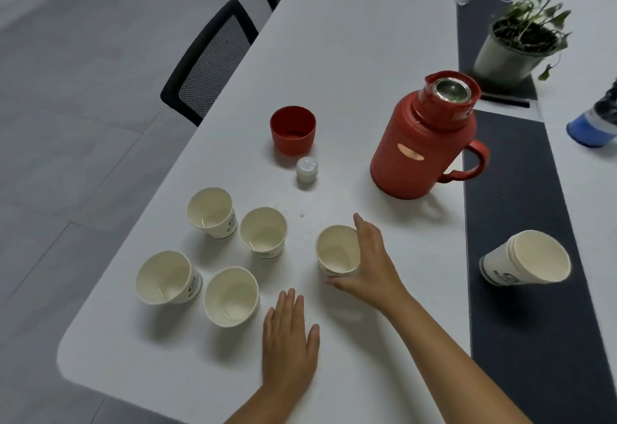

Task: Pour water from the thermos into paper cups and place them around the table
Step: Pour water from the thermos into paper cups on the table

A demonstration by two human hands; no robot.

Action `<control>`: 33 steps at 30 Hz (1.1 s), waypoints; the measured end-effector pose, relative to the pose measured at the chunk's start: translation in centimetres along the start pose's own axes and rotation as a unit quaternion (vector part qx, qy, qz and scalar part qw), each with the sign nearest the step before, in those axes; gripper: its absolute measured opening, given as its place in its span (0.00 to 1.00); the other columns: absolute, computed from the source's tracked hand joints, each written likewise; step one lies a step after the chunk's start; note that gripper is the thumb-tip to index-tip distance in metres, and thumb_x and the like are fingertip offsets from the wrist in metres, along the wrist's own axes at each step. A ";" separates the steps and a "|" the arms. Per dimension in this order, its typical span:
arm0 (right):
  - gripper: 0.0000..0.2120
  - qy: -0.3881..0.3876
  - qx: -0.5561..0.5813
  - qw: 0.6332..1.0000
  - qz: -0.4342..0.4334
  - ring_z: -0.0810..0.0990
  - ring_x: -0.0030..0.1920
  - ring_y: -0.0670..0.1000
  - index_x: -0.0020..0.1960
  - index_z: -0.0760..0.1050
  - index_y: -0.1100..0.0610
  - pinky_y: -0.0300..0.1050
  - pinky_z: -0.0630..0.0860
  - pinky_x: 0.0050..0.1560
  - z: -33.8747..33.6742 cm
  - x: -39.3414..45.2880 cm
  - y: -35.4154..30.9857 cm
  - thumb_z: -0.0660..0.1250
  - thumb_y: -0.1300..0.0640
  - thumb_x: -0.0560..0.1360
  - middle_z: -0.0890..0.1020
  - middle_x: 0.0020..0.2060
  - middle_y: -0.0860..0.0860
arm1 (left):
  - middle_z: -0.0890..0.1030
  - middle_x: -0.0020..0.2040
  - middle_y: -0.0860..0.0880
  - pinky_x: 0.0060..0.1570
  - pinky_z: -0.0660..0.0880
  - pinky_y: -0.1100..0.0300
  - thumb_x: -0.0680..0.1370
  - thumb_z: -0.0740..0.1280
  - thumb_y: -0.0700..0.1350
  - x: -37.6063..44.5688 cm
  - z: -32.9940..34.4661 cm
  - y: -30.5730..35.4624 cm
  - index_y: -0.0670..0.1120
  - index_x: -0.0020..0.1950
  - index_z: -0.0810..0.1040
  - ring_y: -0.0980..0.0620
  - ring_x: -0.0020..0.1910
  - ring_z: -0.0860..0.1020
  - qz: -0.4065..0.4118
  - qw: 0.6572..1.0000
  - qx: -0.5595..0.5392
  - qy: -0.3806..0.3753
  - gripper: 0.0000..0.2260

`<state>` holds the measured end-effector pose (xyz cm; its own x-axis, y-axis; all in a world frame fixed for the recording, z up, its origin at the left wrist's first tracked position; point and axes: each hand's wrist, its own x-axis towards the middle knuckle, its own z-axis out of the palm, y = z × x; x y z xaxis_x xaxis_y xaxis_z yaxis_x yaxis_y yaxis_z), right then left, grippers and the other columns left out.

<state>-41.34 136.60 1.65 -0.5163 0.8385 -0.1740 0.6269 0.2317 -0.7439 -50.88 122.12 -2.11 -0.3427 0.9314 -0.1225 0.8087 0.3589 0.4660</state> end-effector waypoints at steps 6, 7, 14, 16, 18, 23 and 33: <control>0.38 0.075 0.103 0.992 0.015 0.68 0.57 0.32 0.67 0.56 0.46 0.27 0.66 0.54 -4.5 -2.8 2.4 0.74 0.57 0.65 0.62 0.60 0.40 | 0.61 0.66 0.54 0.64 0.54 0.68 0.71 0.51 0.57 1.8 -3.4 3.7 0.41 0.67 0.66 0.56 0.67 0.61 -0.020 0.964 -0.243 0.107 0.30; 0.33 0.114 0.102 0.988 0.015 0.70 0.56 0.35 0.67 0.61 0.51 0.31 0.67 0.56 -5.3 -2.9 2.8 0.73 0.59 0.67 0.65 0.58 0.42 | 0.64 0.65 0.53 0.64 0.57 0.66 0.71 0.51 0.57 2.6 -4.2 4.5 0.40 0.66 0.67 0.55 0.65 0.63 -0.007 0.958 -0.261 0.121 0.30; 0.26 0.335 0.112 0.930 0.100 0.68 0.63 0.52 0.68 0.61 0.58 0.47 0.66 0.60 -11.3 2.6 4.9 0.65 0.58 0.73 0.67 0.65 0.56 | 0.68 0.58 0.58 0.65 0.66 0.53 0.73 0.58 0.51 13.5 -6.1 9.4 0.43 0.65 0.68 0.51 0.64 0.68 0.053 0.930 -0.345 0.114 0.22; 0.28 0.351 0.126 0.919 0.128 0.66 0.66 0.55 0.70 0.58 0.58 0.48 0.65 0.61 -12.9 5.1 5.4 0.65 0.57 0.73 0.64 0.68 0.57 | 0.67 0.61 0.54 0.66 0.65 0.54 0.75 0.62 0.49 17.4 -6.2 10.5 0.43 0.68 0.64 0.51 0.66 0.66 0.053 0.934 -0.346 0.068 0.23; 0.23 0.333 0.131 0.923 0.141 0.71 0.60 0.57 0.66 0.63 0.59 0.48 0.67 0.57 -14.3 7.4 5.9 0.65 0.58 0.73 0.69 0.63 0.57 | 0.65 0.68 0.50 0.68 0.64 0.54 0.73 0.68 0.48 21.0 -6.1 11.5 0.45 0.72 0.58 0.51 0.70 0.64 0.055 0.941 -0.333 -0.007 0.31; 0.10 0.308 0.152 0.927 0.147 0.79 0.40 0.65 0.33 0.65 0.56 0.46 0.65 0.32 -16.3 11.1 7.9 0.63 0.64 0.70 0.74 0.31 0.55 | 0.68 0.66 0.58 0.60 0.68 0.70 0.62 0.76 0.50 27.1 -6.4 14.1 0.59 0.65 0.61 0.72 0.62 0.65 0.128 0.936 -0.303 -0.124 0.36; 0.08 0.405 0.145 0.898 0.086 0.60 0.27 0.52 0.23 0.61 0.59 0.49 0.62 0.27 -13.5 7.6 6.4 0.59 0.62 0.58 0.63 0.21 0.55 | 0.71 0.58 0.56 0.47 0.69 0.77 0.51 0.77 0.44 27.0 -6.9 14.5 0.59 0.60 0.62 0.68 0.55 0.71 0.181 0.915 -0.316 -0.175 0.41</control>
<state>-33.32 151.10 4.25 0.2422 0.9605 0.1367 0.4174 0.0241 -0.9084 -51.76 152.07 7.41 0.1549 0.9846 -0.0816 0.3635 0.0200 0.9314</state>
